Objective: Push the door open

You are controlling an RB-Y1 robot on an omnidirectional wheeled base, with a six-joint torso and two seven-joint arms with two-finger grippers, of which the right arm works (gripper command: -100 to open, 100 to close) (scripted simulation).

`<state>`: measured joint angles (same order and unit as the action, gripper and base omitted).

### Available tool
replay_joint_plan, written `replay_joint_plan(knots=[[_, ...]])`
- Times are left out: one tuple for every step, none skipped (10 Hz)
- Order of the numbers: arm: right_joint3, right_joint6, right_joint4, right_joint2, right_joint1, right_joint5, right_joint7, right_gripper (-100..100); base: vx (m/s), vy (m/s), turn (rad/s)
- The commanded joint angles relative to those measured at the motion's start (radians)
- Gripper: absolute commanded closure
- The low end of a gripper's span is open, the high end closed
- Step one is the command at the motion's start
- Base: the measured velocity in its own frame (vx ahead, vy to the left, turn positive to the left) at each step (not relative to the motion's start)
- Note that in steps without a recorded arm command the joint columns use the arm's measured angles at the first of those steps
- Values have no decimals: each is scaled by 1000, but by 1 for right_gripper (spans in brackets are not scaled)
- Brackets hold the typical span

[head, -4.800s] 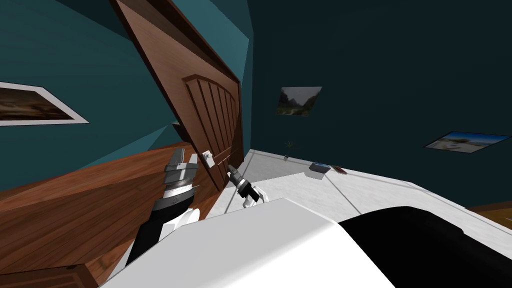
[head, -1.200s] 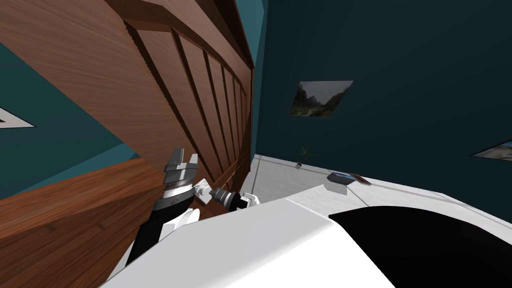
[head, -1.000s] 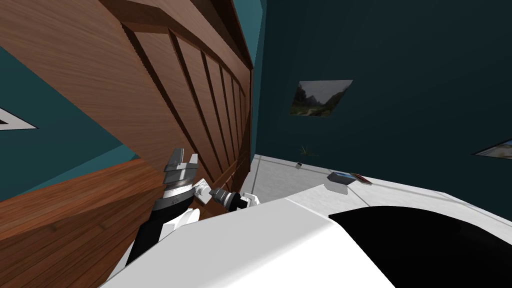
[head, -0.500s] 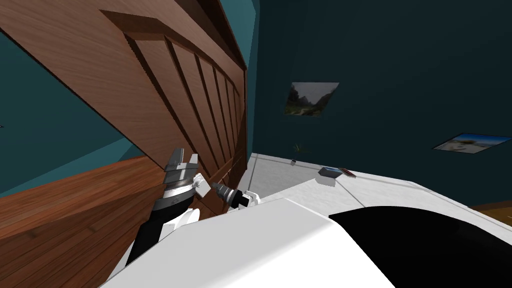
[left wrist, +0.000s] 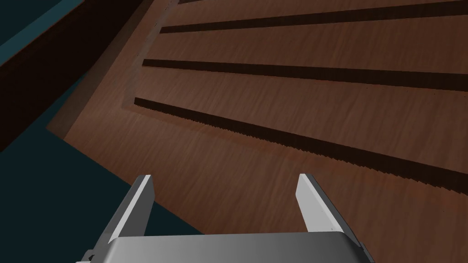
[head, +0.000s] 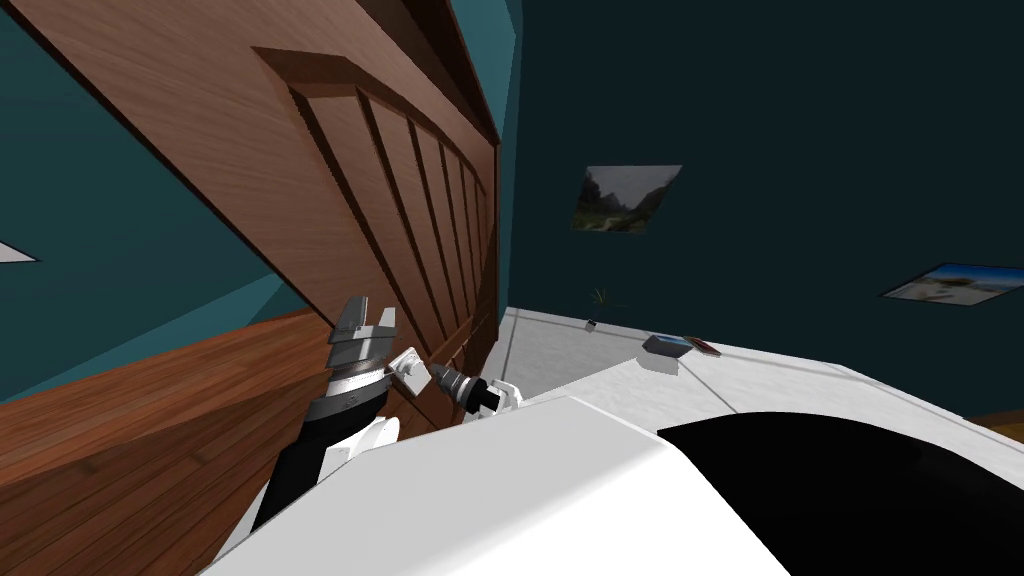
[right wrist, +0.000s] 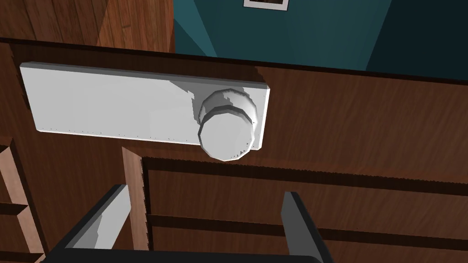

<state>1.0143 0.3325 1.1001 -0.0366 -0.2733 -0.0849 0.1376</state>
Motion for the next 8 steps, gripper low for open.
replay_joint_plan(knots=[[-6,-2,-5,7,-3,1,-2,-100,104,200,31],[-10,-3,-8,16,-5,2,-4,-100,103,184,25],[-13,-4,-11,28,-7,2,-5,-100,72,160,5],[-16,-5,-14,43,-8,3,-6,-100,92,132,16],[-14,-10,-4,34,-5,3,-7,-100,46,53,0],[-14,-10,-4,34,-5,3,-7,100,-10,-7,-3],[-14,-10,-4,34,-5,3,-7,100,-18,-21,2],[-14,-10,-4,34,-5,3,-7,100,-13,-19,1]])
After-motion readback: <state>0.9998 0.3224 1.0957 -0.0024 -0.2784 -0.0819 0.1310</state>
